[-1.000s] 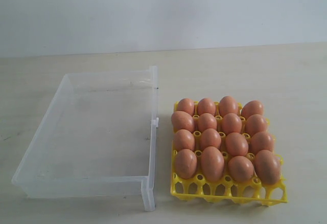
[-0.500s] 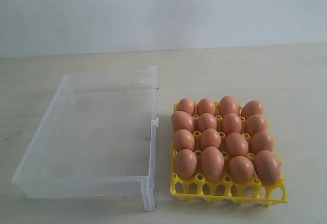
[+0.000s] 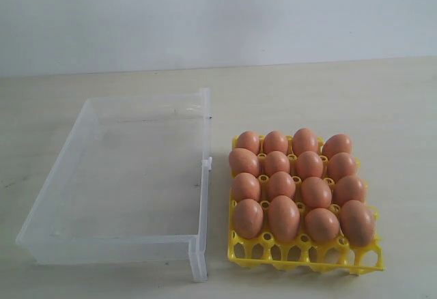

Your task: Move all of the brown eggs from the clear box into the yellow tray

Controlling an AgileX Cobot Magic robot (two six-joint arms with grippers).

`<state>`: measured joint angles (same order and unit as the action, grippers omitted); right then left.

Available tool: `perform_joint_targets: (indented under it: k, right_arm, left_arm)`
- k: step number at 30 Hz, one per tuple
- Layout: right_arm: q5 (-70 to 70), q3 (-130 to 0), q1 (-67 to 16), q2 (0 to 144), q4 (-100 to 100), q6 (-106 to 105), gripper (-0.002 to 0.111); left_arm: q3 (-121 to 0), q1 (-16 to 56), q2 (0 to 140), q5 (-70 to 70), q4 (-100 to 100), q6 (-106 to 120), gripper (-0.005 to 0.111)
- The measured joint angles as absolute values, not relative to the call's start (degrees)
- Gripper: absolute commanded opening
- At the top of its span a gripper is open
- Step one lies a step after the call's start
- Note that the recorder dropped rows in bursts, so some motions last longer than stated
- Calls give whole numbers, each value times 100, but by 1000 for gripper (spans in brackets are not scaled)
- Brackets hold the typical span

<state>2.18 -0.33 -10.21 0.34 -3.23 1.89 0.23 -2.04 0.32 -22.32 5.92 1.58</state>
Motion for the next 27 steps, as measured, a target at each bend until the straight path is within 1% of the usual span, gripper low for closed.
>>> perform_joint_targets:
  k: [13,27]
  right_arm:
    - [218,-33,-1007,34,-311,189,3]
    - [218,-33,-487,34,-311,189,3]
  left_arm:
    - [23,-204,32,-2232,592,158,0]
    - [23,-204,32,-2232,592,158,0]
